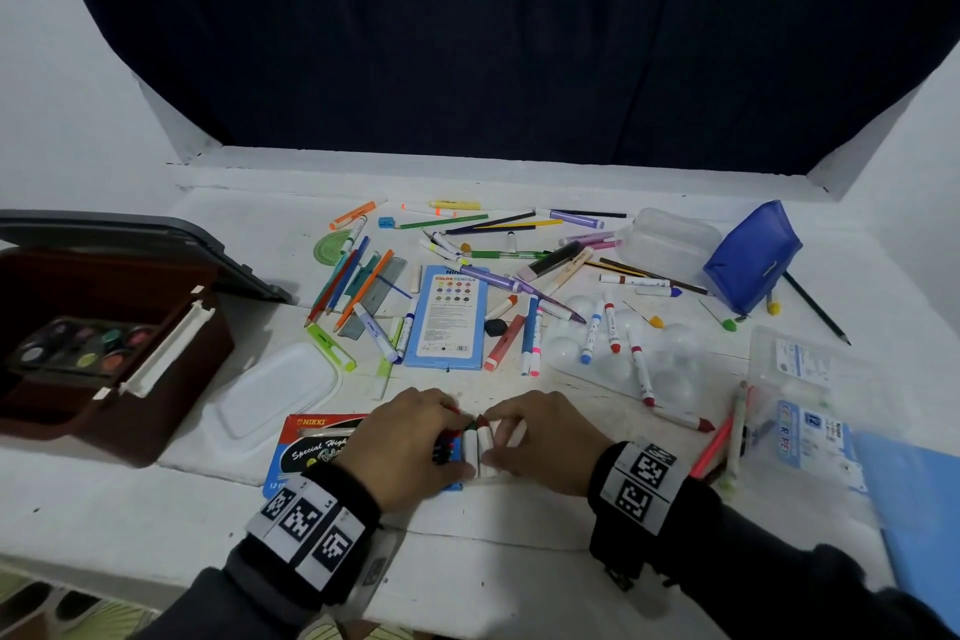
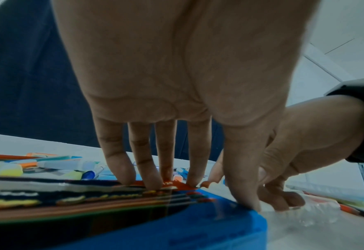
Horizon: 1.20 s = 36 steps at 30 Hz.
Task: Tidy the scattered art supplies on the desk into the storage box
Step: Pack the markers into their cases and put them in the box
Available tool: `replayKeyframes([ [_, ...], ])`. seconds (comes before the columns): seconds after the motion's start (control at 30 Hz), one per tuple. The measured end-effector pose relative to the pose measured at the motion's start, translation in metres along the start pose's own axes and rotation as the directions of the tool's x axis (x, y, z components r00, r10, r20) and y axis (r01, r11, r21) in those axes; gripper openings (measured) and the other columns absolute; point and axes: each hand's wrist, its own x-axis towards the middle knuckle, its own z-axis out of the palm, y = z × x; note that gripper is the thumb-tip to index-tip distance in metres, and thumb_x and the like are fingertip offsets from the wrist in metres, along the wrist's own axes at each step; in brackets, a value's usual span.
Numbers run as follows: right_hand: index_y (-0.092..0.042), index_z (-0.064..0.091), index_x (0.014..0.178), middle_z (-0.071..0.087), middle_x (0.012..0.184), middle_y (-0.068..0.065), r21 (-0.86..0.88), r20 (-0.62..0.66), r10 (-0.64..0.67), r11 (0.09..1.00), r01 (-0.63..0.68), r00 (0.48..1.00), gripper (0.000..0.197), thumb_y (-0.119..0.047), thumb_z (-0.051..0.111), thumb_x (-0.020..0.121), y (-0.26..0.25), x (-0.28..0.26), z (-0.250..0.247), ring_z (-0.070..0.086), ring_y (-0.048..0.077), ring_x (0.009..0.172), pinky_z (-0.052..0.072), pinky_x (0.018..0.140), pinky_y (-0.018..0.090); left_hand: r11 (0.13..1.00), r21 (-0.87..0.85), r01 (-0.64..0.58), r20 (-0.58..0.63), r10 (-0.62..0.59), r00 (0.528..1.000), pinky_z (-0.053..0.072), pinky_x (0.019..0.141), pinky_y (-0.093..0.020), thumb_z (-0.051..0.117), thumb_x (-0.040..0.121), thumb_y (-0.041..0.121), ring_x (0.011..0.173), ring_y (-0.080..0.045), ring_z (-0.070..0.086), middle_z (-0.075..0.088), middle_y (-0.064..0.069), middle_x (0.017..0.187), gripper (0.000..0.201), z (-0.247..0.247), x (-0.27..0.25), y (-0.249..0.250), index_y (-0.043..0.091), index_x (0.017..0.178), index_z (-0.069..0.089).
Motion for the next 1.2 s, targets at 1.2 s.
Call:
replayKeyframes([
  [1.2, -0.024, 0.056, 0.129, 0.058, 0.131, -0.004, -0.343, 0.151, -0.125, 0.924, 0.170, 0.981, 0.060, -0.037, 0.079, 0.076, -0.001, 0.008, -0.004, 0.050, 0.015, 0.120, 0.039, 0.104, 0.034, 0.998, -0.017, 0.055, 0.126, -0.052, 0.991, 0.023, 0.099, -0.039, 0.072, 0.079, 0.056, 0.131, -0.005, 0.035, 0.045, 0.023, 0.141, 0.077, -0.012, -0.018, -0.023, 0.041, 0.144, 0.034],
])
